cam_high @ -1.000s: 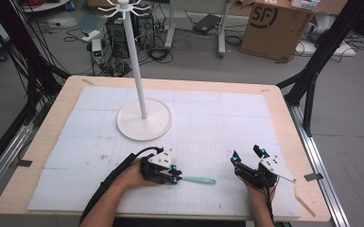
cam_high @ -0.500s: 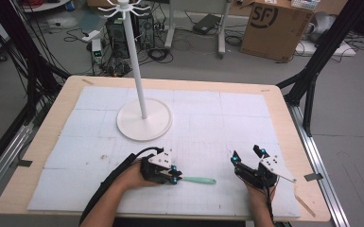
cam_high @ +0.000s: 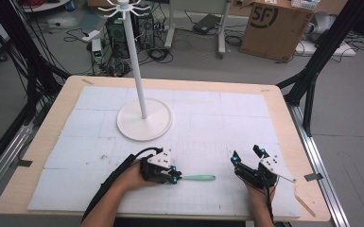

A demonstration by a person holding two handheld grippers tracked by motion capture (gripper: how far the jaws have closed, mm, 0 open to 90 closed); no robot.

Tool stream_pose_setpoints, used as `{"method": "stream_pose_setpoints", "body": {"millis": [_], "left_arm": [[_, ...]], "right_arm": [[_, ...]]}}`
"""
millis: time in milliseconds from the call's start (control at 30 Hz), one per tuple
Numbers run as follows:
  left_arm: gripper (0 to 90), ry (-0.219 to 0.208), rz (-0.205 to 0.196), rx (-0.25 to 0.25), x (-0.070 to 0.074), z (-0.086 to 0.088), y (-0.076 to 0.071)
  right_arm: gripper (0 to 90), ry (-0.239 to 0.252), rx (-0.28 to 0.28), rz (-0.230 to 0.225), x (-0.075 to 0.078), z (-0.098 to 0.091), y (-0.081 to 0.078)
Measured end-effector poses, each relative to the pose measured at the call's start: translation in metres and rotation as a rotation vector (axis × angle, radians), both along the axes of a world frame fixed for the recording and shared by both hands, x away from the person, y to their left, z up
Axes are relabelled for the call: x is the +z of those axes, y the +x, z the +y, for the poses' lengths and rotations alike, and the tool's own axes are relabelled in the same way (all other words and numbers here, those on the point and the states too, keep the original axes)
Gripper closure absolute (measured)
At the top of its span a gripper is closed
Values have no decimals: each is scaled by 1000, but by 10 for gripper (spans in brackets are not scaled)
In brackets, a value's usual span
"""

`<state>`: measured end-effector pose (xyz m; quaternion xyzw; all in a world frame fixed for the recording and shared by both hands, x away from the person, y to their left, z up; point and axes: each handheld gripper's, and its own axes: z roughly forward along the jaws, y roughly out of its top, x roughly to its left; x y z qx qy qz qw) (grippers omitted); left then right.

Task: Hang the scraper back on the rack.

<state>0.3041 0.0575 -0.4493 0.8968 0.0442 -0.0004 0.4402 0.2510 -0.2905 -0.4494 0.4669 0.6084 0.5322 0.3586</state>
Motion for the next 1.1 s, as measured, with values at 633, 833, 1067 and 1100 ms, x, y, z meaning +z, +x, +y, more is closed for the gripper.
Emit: {"method": "stream_pose_setpoints", "body": {"millis": [633, 833, 1067, 1100], "left_arm": [[815, -22, -12, 61, 0, 4, -2], [815, -34, -22, 80, 0, 5, -2], [816, -69, -16, 96, 1, 9, -1], [816, -78, -10, 98, 1, 10, -1]], "right_arm": [[179, 0, -1, -1, 0, 0, 0], [179, 0, -2, -2, 0, 0, 0], [180, 0, -1, -2, 0, 0, 0], [180, -2, -2, -2, 0, 0, 0]]}}
